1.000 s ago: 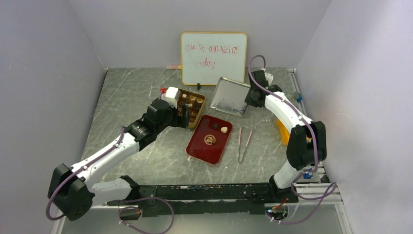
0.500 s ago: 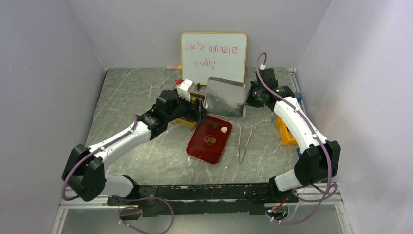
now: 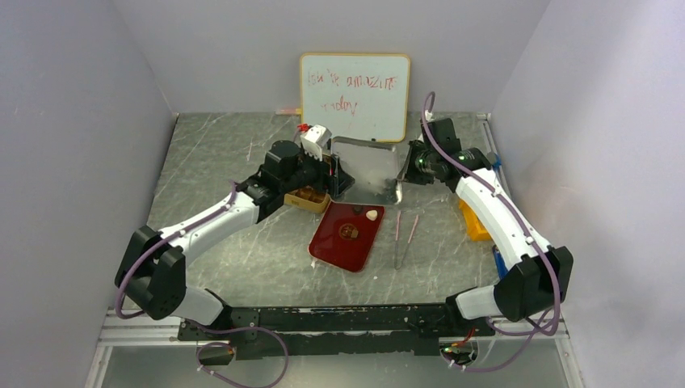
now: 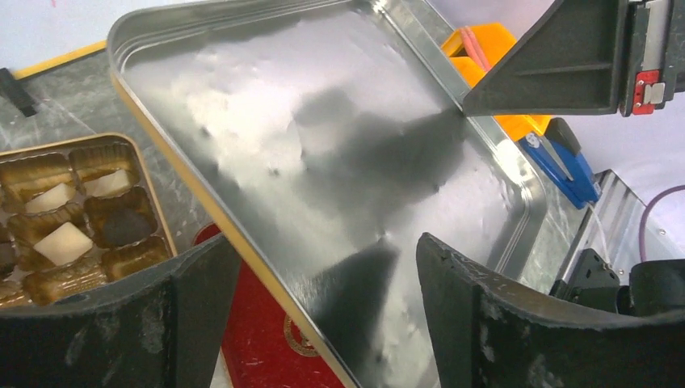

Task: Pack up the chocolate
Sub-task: Pick up the box lid from the center of the board.

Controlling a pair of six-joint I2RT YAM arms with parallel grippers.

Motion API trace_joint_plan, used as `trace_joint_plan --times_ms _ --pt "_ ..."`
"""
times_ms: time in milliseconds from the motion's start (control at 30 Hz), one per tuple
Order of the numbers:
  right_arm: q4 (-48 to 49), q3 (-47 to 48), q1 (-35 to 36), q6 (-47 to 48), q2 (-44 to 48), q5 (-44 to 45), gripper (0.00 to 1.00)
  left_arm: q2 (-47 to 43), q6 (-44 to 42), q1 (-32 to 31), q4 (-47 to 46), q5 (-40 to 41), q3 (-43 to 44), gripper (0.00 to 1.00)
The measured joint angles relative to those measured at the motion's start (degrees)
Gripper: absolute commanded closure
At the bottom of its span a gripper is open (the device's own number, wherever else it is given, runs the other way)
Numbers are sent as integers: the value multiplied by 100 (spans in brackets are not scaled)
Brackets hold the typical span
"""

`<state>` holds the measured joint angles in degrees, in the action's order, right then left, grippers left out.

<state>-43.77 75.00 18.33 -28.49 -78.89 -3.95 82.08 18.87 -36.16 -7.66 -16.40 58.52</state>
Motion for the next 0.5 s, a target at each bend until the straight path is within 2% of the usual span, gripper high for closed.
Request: trace_joint_plan --times_ms 200,500 --pt "-28 -83 68 4 118 -63 100 120 219 22 -249 -358 0 43" --pt "-74 -393 61 107 188 9 100 131 555 55 -654 -898 0 94"
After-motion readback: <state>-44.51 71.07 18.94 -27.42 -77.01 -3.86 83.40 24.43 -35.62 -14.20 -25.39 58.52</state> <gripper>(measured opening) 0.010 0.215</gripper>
